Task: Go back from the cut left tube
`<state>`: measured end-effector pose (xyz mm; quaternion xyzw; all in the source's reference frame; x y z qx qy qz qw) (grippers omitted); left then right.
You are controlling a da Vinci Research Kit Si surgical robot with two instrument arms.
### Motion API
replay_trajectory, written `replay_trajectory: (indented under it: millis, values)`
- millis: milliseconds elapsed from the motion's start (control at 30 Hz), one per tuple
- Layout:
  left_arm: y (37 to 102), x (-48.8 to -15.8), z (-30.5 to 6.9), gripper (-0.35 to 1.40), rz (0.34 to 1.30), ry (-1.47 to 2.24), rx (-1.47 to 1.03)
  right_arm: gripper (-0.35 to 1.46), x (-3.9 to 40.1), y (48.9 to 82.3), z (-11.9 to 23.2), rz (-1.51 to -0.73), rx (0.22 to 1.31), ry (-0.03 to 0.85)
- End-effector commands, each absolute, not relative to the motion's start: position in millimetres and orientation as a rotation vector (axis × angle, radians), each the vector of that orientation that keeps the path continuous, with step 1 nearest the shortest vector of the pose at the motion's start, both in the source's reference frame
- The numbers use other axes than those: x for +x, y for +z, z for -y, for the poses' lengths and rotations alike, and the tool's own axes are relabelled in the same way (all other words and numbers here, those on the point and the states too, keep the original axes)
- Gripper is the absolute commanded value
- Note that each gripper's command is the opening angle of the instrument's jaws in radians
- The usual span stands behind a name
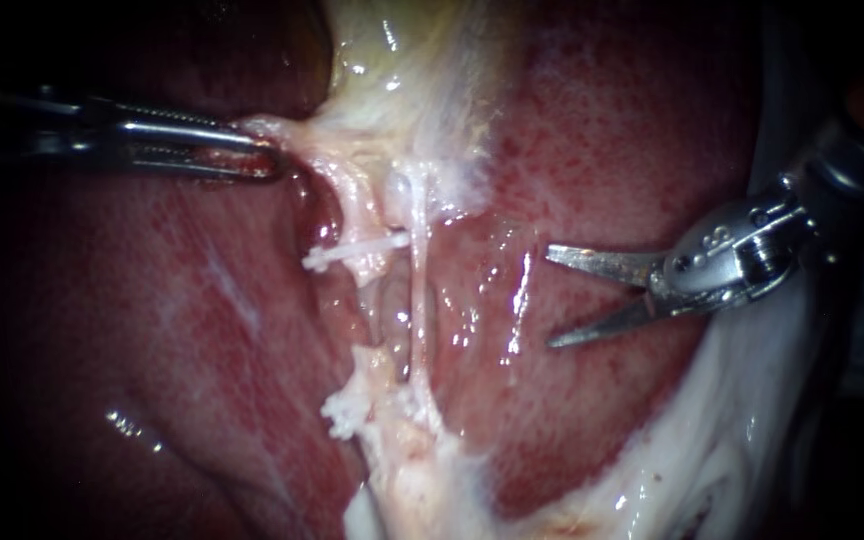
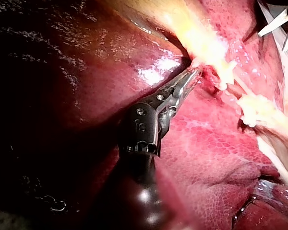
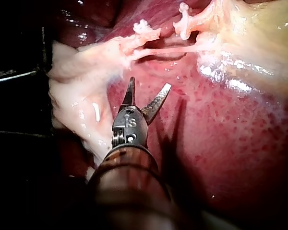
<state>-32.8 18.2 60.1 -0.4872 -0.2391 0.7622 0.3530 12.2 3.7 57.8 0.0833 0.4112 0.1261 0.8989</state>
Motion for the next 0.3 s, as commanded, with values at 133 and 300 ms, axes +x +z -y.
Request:
replay_trajectory:
  millis: [133, 300]
  values:
    - [60.0, -32.8, -18.3, -0.35, 0.62, 1.971, -1.257, 1.45, 12.2, 57.8, -3.7, -0.852, 0.173, 0.261]
    - [59.8, -32.5, -18.4, -0.35, 0.623, 1.971, -1.258, 1.45, 12.5, 57.7, -3.7, -0.854, 0.177, 0.26]
